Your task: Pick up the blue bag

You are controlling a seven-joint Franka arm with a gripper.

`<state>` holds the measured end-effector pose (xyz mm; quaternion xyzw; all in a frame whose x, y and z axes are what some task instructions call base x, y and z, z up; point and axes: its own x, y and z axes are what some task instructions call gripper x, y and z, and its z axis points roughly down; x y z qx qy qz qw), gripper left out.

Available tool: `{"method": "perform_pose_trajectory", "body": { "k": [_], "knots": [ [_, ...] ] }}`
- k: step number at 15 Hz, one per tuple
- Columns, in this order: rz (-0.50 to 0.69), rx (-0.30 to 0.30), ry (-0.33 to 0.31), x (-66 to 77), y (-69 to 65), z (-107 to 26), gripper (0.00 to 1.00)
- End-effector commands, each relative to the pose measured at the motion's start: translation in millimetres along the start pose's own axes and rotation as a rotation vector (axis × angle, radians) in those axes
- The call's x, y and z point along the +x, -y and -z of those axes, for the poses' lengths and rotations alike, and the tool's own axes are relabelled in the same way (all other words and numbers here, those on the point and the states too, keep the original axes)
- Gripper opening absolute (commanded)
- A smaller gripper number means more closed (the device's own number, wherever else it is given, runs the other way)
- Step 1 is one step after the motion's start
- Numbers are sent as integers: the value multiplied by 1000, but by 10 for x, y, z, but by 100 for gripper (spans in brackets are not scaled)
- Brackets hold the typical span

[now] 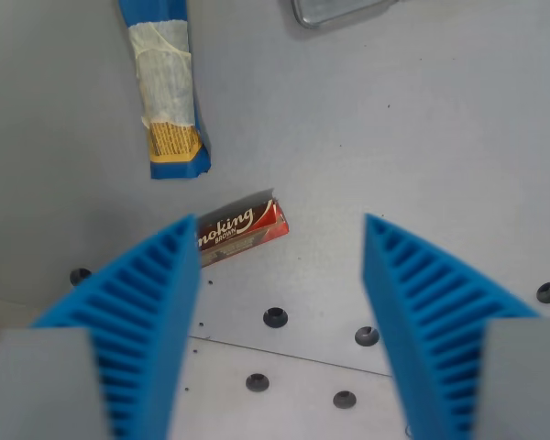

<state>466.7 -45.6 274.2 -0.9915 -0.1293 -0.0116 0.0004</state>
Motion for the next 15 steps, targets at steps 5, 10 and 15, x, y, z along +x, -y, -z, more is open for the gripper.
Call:
{"method": "perform_pose_trajectory", "body": {
  "k": [5,10,15],
  "knots": [
    [19,-13,-48,-76,18,27,0],
    [19,-13,-48,-77,19,60,0],
    [19,-6,-28,-80,20,227,0]
  ]
}}
